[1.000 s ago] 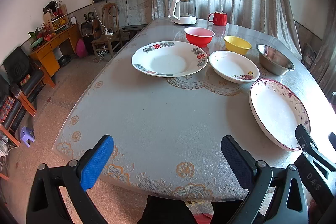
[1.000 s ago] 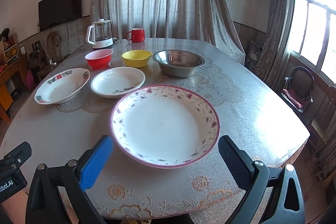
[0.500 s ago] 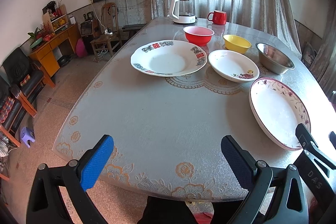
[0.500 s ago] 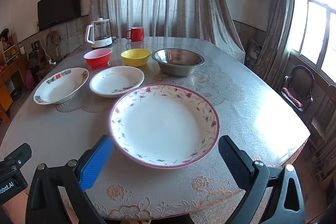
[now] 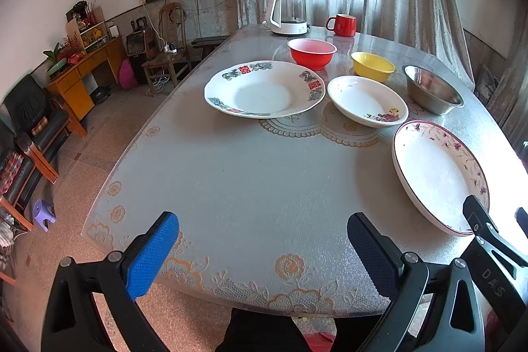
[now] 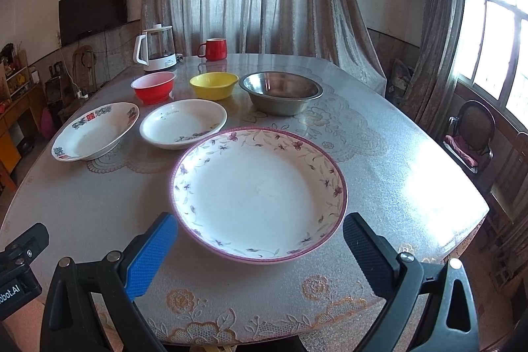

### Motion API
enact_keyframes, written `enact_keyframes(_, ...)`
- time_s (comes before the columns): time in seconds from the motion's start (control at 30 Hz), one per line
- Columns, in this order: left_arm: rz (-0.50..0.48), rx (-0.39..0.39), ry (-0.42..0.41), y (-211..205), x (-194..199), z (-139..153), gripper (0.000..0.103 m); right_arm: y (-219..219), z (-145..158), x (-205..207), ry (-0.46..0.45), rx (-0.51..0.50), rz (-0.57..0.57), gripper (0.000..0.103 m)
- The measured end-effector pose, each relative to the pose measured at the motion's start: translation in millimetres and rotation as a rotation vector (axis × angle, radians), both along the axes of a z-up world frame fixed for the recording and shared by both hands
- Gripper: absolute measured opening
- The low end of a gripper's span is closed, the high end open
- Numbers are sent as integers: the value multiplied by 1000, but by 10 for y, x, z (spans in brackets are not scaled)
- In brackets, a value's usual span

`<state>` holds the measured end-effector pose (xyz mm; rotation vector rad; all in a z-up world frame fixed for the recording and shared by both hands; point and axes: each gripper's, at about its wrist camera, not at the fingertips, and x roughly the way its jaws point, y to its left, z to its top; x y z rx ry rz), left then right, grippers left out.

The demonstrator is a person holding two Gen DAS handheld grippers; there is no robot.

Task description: Organize plates and bowls

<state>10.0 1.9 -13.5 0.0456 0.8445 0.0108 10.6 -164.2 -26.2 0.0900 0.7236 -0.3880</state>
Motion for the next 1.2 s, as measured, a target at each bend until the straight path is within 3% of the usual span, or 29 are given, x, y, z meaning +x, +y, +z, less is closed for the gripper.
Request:
enact_keyframes(0.57,6,-3,16,3,46,-47,103,6,-19,35,7,-3,7,102)
enact_keyframes(0.77,5,-19,35,56,122,-89,103,-37,0,91,-14,39,32,102)
enact_keyframes(0.87,-14,-78,61,120,200,-127,103,-38,9,141,-19,48,53,102)
enact_keyframes(1.0,-51,-249,78,287,315,-199,103,-21,51,235,-45,41,116,102)
enact_keyframes(1.2,-22,-432,148,549,581,-340,103,115,44,557,-26,23,354,103)
